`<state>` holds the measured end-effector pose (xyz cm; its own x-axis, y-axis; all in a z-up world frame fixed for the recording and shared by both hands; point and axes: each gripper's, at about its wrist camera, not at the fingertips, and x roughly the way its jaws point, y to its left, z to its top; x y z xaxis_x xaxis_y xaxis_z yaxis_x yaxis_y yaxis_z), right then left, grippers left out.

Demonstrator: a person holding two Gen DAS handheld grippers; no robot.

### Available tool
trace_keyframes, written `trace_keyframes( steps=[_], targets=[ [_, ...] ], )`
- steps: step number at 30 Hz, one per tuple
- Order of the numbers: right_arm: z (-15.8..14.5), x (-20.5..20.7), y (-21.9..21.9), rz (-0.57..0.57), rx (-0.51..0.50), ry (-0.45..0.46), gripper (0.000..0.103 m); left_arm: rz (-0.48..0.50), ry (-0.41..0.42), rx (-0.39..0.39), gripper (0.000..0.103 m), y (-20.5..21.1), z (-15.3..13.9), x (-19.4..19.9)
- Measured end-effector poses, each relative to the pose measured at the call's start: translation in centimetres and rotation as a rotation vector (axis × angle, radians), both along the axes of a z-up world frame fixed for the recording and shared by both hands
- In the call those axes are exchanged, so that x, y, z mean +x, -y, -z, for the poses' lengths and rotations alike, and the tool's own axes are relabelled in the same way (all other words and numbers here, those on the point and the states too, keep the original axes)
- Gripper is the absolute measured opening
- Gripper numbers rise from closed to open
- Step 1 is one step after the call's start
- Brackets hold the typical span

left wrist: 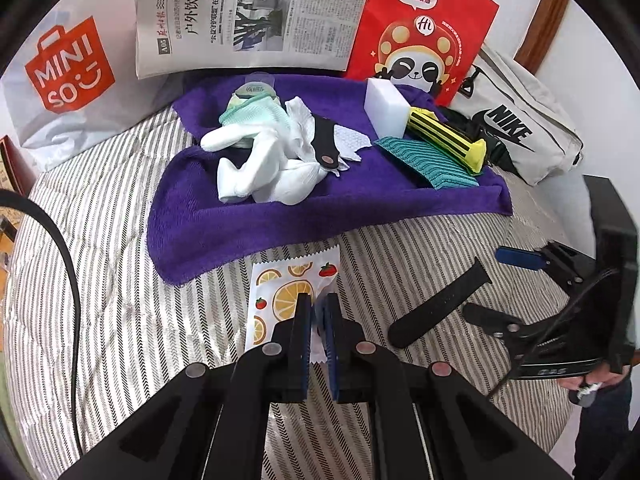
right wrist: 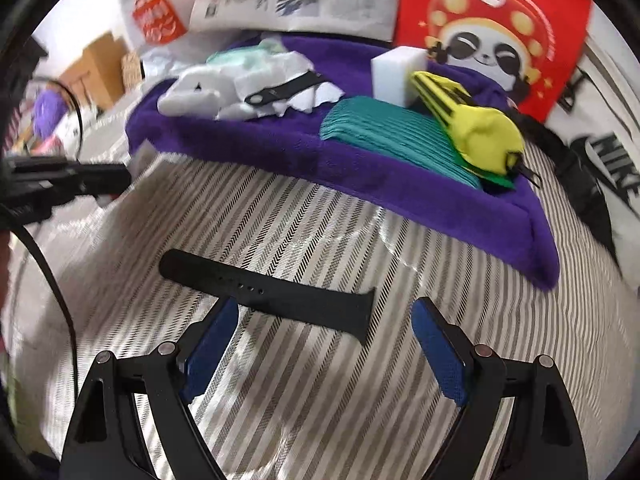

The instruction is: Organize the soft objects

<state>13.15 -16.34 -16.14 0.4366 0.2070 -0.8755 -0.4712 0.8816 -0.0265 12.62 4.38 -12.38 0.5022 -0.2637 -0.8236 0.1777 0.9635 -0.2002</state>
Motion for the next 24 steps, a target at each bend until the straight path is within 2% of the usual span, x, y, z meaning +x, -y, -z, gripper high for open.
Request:
trace_keyframes(
  steps=[14,16,18,19,20,24],
  targets=[
    [0.5,1.4,-3.6,-0.106,-0.042,0.061,0.089,0.001,0.002,-0.032,0.007,-1.2,0.5,0.2],
    [0.4,1.3,-4.2,-0.123,-0.034,0.072,0.081,0.002,0.003,-0.032,0.007,-1.5,0.5,0.2],
    [0.2,1.0,-4.8,-0.148,-0.013,0.064,0.055,0.001,0.005,-0.039,0.007,-1.8,0.5,0.0],
    [0.1,0.9,-5.0,-0.158,0.001,0.052,0.046,0.002,0.005,-0.042,0.007,-1.9,0.5,-0.1],
    [0.1,0.7,-5.2,-0.168,0.017,0.038,0.029,0.003,0.006,-0.04,0.007,-2.0,0.5,-0.2],
    [0.1,-0.4,-6.1,-0.177,-0.021,0.056,0.021,0.004,0.006,-0.041,0.007,-2.4,0.5,-0.5]
  ],
)
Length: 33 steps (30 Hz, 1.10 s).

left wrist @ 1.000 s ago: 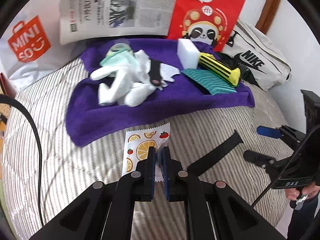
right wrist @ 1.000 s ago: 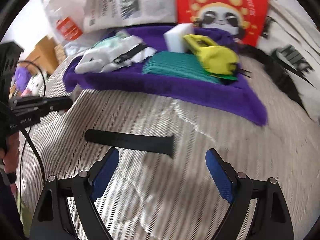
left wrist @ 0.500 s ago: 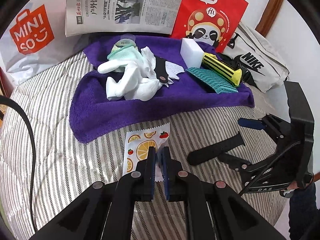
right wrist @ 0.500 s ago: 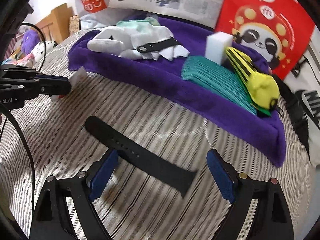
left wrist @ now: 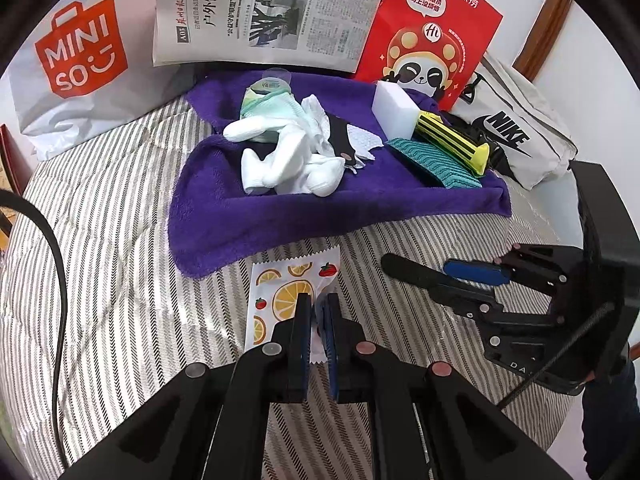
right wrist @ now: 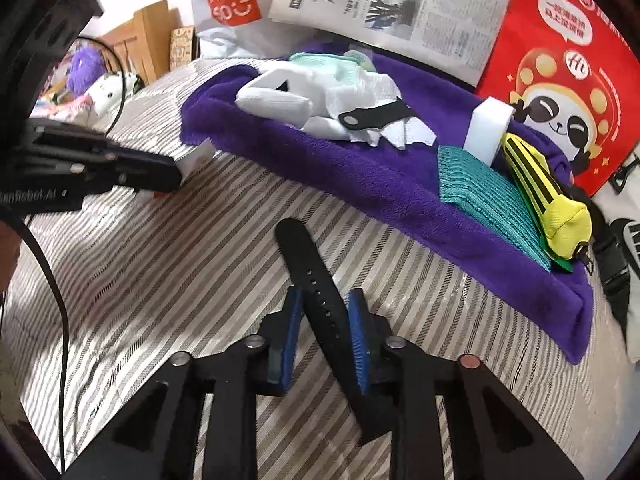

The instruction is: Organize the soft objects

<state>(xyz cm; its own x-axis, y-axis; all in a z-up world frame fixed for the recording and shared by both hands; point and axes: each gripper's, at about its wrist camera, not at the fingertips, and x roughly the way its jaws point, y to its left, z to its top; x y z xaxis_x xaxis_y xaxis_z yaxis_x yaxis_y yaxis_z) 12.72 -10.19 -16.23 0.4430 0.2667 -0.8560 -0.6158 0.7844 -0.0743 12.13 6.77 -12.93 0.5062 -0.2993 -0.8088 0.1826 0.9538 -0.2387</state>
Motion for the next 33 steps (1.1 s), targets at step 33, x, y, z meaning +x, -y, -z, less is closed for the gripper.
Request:
trace_keyframes(
  steps=[33],
  targets=[
    [0.2,0.8,1.3,0.077,0.05,-0.097,0.035,0.043,-0.013,0.008,0.007,1.2,0.1,-0.7]
  ],
)
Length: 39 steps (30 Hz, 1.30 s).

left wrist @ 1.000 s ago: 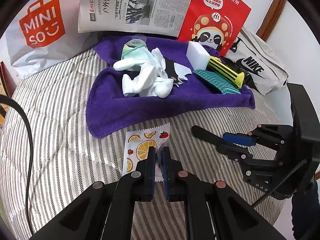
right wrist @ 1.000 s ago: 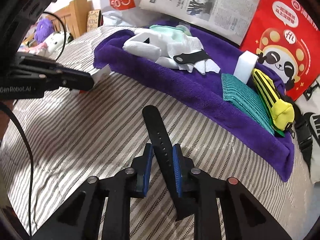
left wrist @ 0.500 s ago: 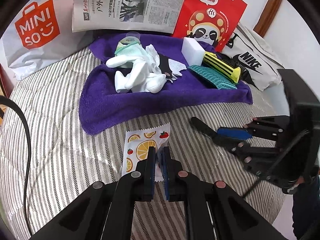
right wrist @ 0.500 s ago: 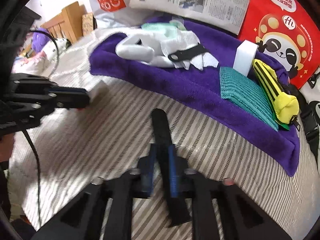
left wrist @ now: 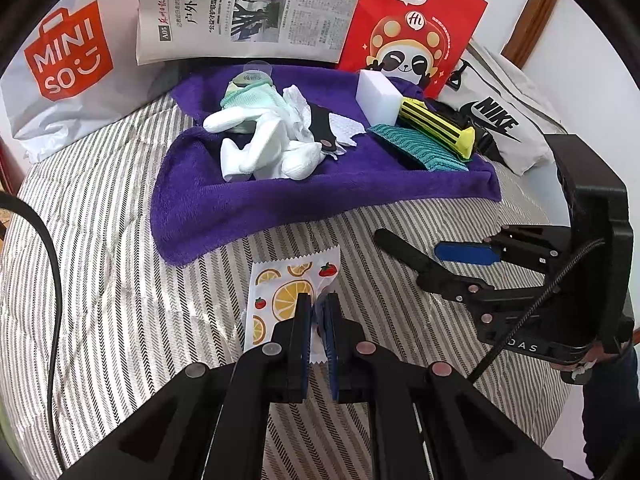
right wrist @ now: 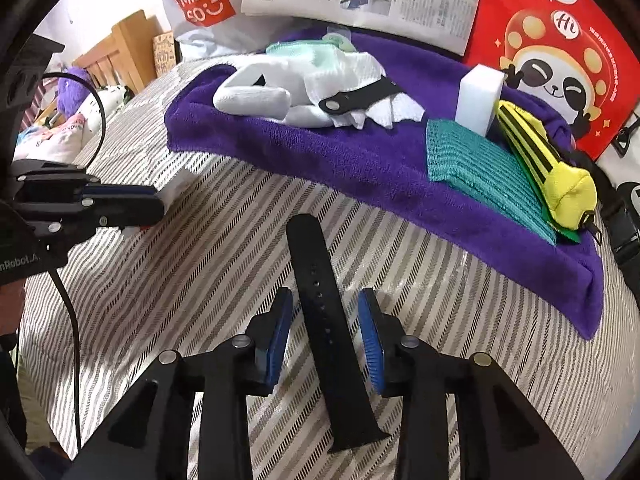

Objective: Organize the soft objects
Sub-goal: 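Carry the sachet with the left gripper while the right gripper carries the strap toward the towel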

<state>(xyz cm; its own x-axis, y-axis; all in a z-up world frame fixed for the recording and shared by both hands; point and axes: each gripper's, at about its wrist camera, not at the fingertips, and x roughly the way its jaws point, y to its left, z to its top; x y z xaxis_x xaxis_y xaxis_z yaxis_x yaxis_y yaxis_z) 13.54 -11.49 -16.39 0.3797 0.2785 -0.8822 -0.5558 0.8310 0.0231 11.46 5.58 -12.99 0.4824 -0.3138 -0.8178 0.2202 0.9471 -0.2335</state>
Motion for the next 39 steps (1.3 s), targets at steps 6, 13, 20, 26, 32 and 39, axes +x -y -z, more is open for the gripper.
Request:
trace_keyframes(
  steps=[6,13,20,26,32,39],
  targets=[
    [0.1,-0.4,-0.1,0.01,0.008,0.021,0.023,-0.003,-0.001,0.001,0.007,-0.1,0.0,-0.1],
    [0.0,-0.5,0.0,0.009,0.012,0.001,0.023,-0.003,-0.007,0.007,0.007,-0.2,-0.1,-0.3],
    [0.1,-0.4,-0.1,0.005,0.002,-0.007,0.021,0.003,-0.014,0.013,0.007,0.4,0.1,-0.2],
    [0.0,-0.5,0.5,0.019,0.006,-0.023,0.021,0.006,-0.009,0.017,0.007,0.5,-0.3,-0.3],
    [-1.1,-0.8,1.7,0.044,0.033,-0.011,0.021,0.011,-0.002,0.024,0.007,0.6,-0.8,-0.4],
    [-2.8,-0.4,2.9,0.069,0.05,0.016,0.02,0.011,0.032,0.017,0.007,0.5,-2.4,-0.7]
  ],
)
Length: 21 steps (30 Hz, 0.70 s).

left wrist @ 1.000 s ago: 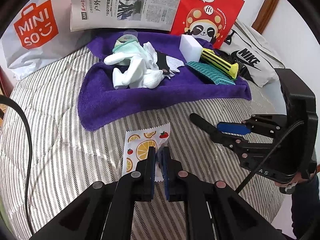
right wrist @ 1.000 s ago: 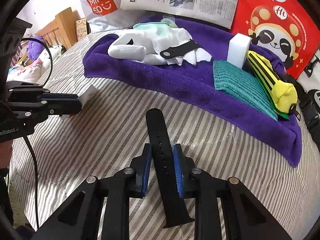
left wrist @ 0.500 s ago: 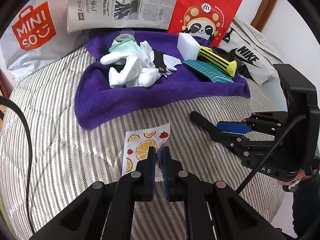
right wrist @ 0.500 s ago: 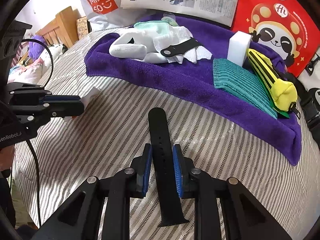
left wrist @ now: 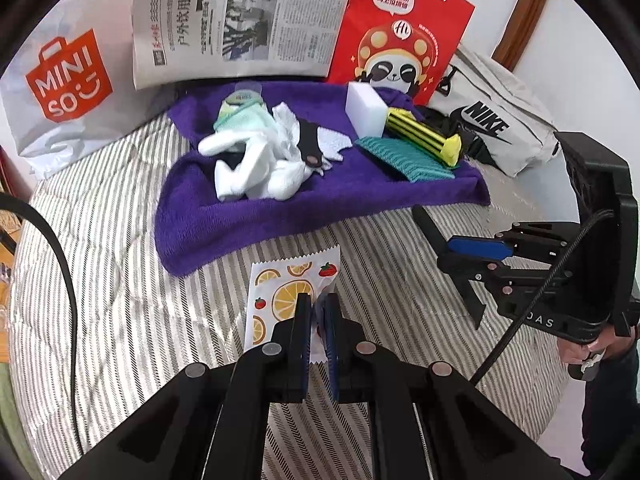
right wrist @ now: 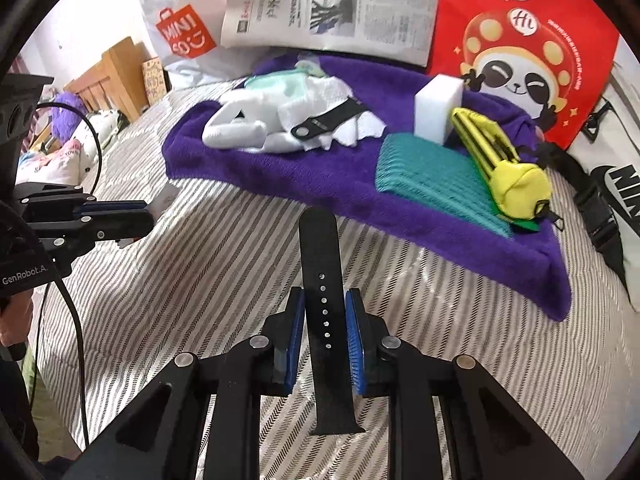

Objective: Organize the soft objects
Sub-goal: 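Carry the sachet with the left gripper while the right gripper carries the strap toward the towel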

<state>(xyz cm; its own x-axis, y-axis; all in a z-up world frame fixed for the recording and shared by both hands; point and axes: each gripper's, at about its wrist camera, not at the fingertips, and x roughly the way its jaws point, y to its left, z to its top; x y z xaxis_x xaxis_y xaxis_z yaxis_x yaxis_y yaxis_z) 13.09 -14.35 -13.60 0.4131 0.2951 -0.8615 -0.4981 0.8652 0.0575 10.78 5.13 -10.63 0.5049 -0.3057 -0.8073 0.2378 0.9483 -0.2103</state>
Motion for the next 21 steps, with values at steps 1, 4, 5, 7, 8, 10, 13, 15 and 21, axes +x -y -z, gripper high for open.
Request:
trace_keyframes(
  steps=[1,4,5,7,8,10,13,15,21],
  targets=[
    [-0.2,0.0,0.2,0.006,0.006,0.002,0.02,-0.003,0.005,0.002,0.007,0.0,-0.3,0.0],
    [-0.2,0.3,0.6,0.007,0.031,-0.01,0.006,0.005,0.014,-0.003,0.007,0.0,-0.8,0.0],
    [0.3,0.5,0.6,0.008,0.027,-0.021,0.006,0.005,0.014,-0.002,0.007,0.0,-0.8,0.1],
    [1.3,0.8,0.4,0.013,-0.006,-0.04,0.007,0.006,0.009,-0.001,0.007,0.1,-0.7,0.3],
    [1.7,0.7,0.4,0.011,-0.012,-0.044,0.008,0.007,0.004,-0.001,0.007,0.2,-0.6,0.3],
    [1.9,0.5,0.6,0.007,-0.004,-0.053,0.008,0.01,0.001,0.002,0.007,0.3,-0.4,0.3],
    [2.1,0.1,0.6,-0.011,-0.001,-0.051,0.02,0.012,-0.008,0.002,0.007,0.4,0.1,0.3],
    [2.2,-0.2,0.4,-0.024,-0.016,-0.041,0.033,0.011,-0.015,0.002,0.007,0.4,0.3,0.4],
    [3.1,-0.9,-0.9,-0.072,-0.063,-0.016,0.034,0.015,-0.018,0.006,0.007,0.6,0.5,0.4]
  ],
)
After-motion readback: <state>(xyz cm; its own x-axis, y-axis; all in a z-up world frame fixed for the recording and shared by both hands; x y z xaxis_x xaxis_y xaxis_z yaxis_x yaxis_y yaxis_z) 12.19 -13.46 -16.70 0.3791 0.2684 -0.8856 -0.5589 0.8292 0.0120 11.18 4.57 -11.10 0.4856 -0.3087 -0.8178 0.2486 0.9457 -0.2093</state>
